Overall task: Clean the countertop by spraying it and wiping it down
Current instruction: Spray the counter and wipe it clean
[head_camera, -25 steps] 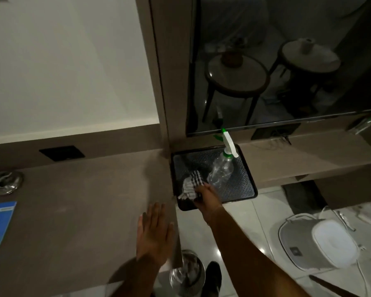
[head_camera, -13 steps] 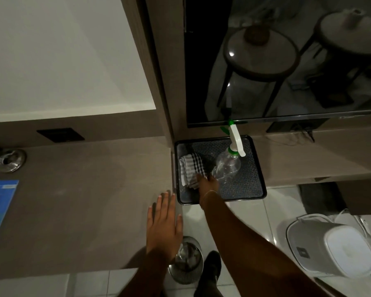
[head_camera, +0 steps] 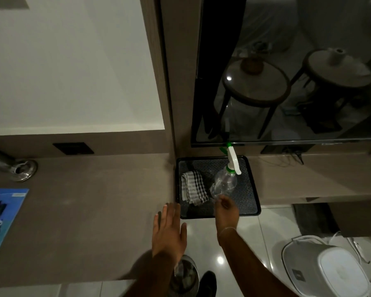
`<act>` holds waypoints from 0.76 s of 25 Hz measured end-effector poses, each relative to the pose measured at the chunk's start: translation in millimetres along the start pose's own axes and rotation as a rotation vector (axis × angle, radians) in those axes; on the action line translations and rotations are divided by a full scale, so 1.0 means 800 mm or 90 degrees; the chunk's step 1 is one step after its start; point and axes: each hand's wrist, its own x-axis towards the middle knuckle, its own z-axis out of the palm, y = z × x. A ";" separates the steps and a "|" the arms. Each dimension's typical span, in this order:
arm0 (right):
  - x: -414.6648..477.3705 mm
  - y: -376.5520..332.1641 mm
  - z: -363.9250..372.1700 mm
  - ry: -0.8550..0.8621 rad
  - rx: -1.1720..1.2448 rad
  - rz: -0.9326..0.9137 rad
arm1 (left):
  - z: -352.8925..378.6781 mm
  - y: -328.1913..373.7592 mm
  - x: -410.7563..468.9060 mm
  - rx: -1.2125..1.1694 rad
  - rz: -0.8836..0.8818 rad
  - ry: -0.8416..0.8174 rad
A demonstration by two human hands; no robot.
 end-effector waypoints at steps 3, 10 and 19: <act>-0.006 -0.023 -0.014 0.052 0.007 -0.099 | -0.006 0.001 0.000 -0.001 0.005 0.011; 0.024 -0.121 -0.011 -0.100 -0.088 -0.306 | -0.018 -0.015 0.006 0.031 0.005 0.032; 0.067 -0.135 -0.007 -0.255 -0.152 -0.368 | -0.032 -0.044 -0.014 0.049 -0.012 0.059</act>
